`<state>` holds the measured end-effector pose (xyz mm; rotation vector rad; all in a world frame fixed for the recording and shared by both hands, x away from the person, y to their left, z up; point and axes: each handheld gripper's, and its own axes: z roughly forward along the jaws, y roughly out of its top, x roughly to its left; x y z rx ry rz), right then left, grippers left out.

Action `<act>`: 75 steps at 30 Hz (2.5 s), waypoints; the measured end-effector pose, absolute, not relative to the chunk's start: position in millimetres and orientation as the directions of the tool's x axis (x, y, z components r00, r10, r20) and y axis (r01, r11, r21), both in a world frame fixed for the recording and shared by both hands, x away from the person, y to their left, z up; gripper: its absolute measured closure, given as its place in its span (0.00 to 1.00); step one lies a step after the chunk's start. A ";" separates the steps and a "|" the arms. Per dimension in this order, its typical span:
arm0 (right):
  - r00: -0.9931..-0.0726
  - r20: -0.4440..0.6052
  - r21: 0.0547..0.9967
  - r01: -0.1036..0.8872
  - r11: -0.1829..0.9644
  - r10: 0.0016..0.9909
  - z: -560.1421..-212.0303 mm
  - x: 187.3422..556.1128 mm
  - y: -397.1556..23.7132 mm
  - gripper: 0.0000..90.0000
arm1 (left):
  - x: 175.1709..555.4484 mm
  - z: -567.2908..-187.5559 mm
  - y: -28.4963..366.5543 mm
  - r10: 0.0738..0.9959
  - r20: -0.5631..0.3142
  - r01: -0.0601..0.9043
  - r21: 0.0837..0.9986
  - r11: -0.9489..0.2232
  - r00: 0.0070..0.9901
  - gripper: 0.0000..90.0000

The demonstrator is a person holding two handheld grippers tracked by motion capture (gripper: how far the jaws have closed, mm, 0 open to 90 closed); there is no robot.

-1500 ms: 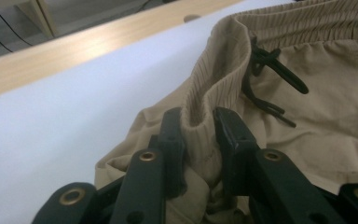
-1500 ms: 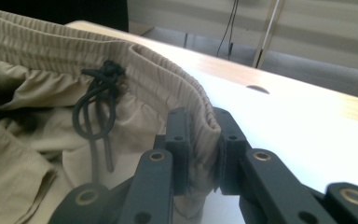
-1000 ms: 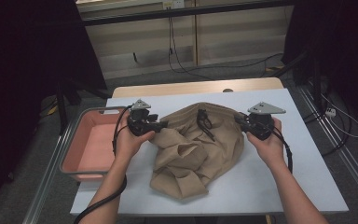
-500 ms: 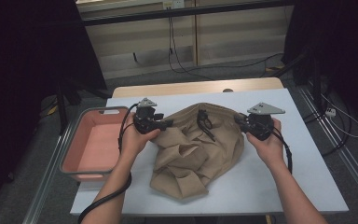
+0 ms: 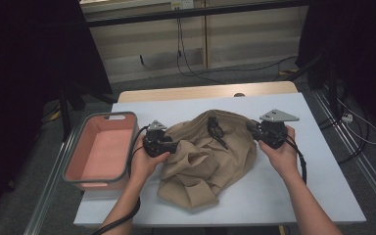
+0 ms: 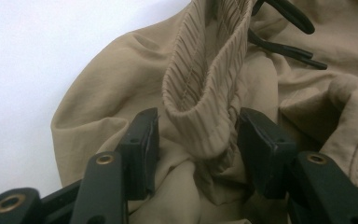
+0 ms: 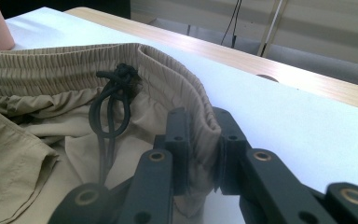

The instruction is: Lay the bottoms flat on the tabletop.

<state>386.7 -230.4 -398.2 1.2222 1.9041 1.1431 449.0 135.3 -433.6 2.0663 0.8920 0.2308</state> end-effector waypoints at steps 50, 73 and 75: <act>-0.326 -0.039 0.938 0.313 0.147 0.944 -347.0 394.3 -262.4 0.88 | 481.0 -321.9 140.6 0.686 -0.136 0.479 0.810 -0.338 0.715 0.93; -0.160 -0.103 0.941 0.303 0.148 0.982 -294.3 558.3 -253.8 0.42 | 618.9 -298.3 112.8 0.800 -0.114 0.518 0.813 -0.266 0.589 0.38; -0.198 -0.122 0.916 0.354 0.187 0.973 -306.0 557.8 -244.0 0.33 | 613.0 -309.7 111.0 0.783 -0.132 0.533 0.798 -0.279 0.607 0.31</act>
